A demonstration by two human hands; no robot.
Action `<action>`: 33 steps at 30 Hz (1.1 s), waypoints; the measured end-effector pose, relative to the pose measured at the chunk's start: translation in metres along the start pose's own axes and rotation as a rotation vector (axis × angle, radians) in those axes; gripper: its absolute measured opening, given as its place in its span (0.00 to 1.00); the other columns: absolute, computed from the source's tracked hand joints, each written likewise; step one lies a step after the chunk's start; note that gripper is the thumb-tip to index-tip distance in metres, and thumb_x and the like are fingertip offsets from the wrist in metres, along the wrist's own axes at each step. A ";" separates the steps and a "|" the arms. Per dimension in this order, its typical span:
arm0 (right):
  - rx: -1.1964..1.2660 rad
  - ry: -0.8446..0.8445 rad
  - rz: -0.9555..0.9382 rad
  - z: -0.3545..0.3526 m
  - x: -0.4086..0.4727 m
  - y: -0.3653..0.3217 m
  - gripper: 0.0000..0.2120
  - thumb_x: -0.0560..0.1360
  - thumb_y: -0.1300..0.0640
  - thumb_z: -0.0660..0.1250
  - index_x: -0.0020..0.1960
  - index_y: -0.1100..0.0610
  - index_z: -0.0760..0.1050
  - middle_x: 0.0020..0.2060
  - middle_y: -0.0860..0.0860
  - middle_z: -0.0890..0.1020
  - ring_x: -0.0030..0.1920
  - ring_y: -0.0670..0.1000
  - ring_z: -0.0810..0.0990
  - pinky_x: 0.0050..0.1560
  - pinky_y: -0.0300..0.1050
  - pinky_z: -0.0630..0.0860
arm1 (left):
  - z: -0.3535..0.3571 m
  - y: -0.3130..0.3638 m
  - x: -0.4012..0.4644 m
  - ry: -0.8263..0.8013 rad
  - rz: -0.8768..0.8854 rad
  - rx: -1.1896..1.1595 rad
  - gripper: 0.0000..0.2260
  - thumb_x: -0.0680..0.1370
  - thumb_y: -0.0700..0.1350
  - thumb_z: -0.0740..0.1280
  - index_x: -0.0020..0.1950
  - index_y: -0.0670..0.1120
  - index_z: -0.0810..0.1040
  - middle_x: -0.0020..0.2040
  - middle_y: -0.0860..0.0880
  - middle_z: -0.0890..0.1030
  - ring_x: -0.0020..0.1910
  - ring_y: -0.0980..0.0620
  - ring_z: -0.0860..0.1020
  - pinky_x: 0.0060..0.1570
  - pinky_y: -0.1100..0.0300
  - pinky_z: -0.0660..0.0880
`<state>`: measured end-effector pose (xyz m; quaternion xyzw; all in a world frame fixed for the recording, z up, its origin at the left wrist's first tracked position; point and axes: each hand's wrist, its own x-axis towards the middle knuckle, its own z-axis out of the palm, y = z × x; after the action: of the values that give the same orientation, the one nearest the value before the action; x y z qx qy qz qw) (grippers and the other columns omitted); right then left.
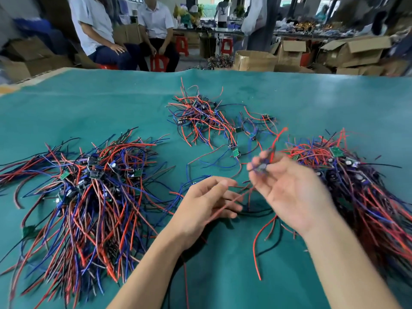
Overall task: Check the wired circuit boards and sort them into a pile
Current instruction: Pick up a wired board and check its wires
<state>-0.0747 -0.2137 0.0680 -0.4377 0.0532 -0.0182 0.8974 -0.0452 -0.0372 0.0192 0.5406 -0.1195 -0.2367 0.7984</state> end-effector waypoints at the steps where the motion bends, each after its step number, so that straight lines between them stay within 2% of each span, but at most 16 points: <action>1: -0.099 -0.001 0.003 -0.001 0.000 0.012 0.11 0.65 0.66 0.65 0.41 0.56 0.83 0.42 0.54 0.85 0.44 0.53 0.84 0.45 0.43 0.80 | 0.000 0.001 0.000 -0.018 -0.002 0.006 0.17 0.78 0.51 0.64 0.56 0.39 0.78 0.46 0.37 0.83 0.38 0.45 0.82 0.38 0.60 0.79; 3: -0.333 0.007 -0.058 -0.003 0.001 0.031 0.13 0.67 0.69 0.66 0.41 0.55 0.85 0.45 0.54 0.87 0.43 0.50 0.83 0.43 0.41 0.74 | 0.000 0.002 0.000 -0.036 -0.005 0.031 0.19 0.76 0.55 0.65 0.53 0.39 0.80 0.45 0.38 0.84 0.38 0.45 0.82 0.37 0.60 0.79; 5: -0.453 0.010 -0.121 -0.002 0.002 0.039 0.14 0.70 0.73 0.66 0.45 0.59 0.85 0.46 0.56 0.87 0.40 0.49 0.82 0.39 0.40 0.72 | -0.001 0.001 -0.001 -0.052 0.010 0.064 0.15 0.77 0.53 0.66 0.49 0.41 0.82 0.43 0.39 0.84 0.37 0.47 0.82 0.36 0.61 0.78; 8: -0.414 0.024 -0.084 -0.002 0.004 0.041 0.11 0.74 0.71 0.66 0.47 0.62 0.86 0.42 0.58 0.86 0.34 0.50 0.78 0.40 0.44 0.69 | -0.001 0.001 -0.003 -0.056 0.054 0.112 0.07 0.77 0.47 0.69 0.44 0.44 0.82 0.41 0.42 0.83 0.35 0.50 0.81 0.34 0.64 0.76; 11: -0.445 0.041 -0.092 -0.006 0.005 0.041 0.07 0.75 0.66 0.70 0.47 0.60 0.86 0.45 0.57 0.87 0.38 0.46 0.80 0.42 0.43 0.70 | -0.002 0.000 -0.003 -0.051 0.076 0.129 0.05 0.77 0.42 0.69 0.43 0.42 0.81 0.38 0.43 0.82 0.32 0.52 0.79 0.31 0.64 0.74; 15: -0.438 0.134 -0.136 -0.007 0.006 0.043 0.04 0.75 0.62 0.72 0.47 0.59 0.86 0.42 0.55 0.87 0.40 0.48 0.83 0.37 0.38 0.75 | -0.003 0.001 -0.002 -0.043 0.093 0.179 0.06 0.79 0.38 0.68 0.42 0.39 0.78 0.35 0.44 0.81 0.29 0.53 0.76 0.29 0.65 0.73; 17: -0.476 0.176 -0.166 -0.009 0.009 0.042 0.04 0.76 0.63 0.73 0.44 0.59 0.86 0.37 0.54 0.86 0.37 0.49 0.82 0.34 0.38 0.75 | -0.003 0.002 -0.004 -0.054 0.101 0.202 0.08 0.79 0.38 0.68 0.40 0.41 0.78 0.34 0.44 0.80 0.28 0.54 0.75 0.28 0.65 0.71; 21: -0.664 0.312 -0.320 -0.018 0.019 0.037 0.13 0.77 0.64 0.71 0.35 0.56 0.83 0.34 0.53 0.86 0.32 0.47 0.81 0.31 0.37 0.76 | -0.001 0.004 -0.006 -0.086 0.093 0.230 0.12 0.79 0.37 0.68 0.35 0.46 0.79 0.33 0.43 0.79 0.25 0.55 0.72 0.24 0.67 0.68; 24: -0.713 0.422 -0.397 -0.025 0.027 0.034 0.13 0.77 0.64 0.71 0.34 0.54 0.82 0.33 0.52 0.85 0.31 0.46 0.80 0.29 0.37 0.76 | -0.001 0.005 -0.007 -0.109 0.083 0.223 0.13 0.78 0.37 0.68 0.34 0.47 0.81 0.32 0.43 0.79 0.24 0.56 0.72 0.23 0.67 0.67; 28: -0.555 0.548 -0.462 -0.031 0.032 0.020 0.11 0.79 0.65 0.69 0.38 0.58 0.80 0.29 0.49 0.83 0.27 0.44 0.78 0.26 0.37 0.75 | -0.002 0.005 -0.008 -0.159 0.082 0.207 0.11 0.77 0.39 0.71 0.34 0.47 0.81 0.33 0.42 0.79 0.24 0.56 0.71 0.23 0.67 0.67; 33: -0.108 0.572 -0.434 -0.025 0.022 0.005 0.11 0.82 0.61 0.66 0.42 0.61 0.79 0.29 0.51 0.84 0.30 0.47 0.79 0.32 0.36 0.77 | -0.003 0.006 -0.008 -0.198 0.076 0.129 0.09 0.76 0.40 0.68 0.36 0.46 0.79 0.32 0.45 0.79 0.24 0.57 0.71 0.23 0.68 0.67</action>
<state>-0.0553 -0.2320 0.0474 -0.4628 0.2091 -0.3270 0.7970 -0.0493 -0.0291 0.0239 0.5597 -0.2330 -0.2505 0.7548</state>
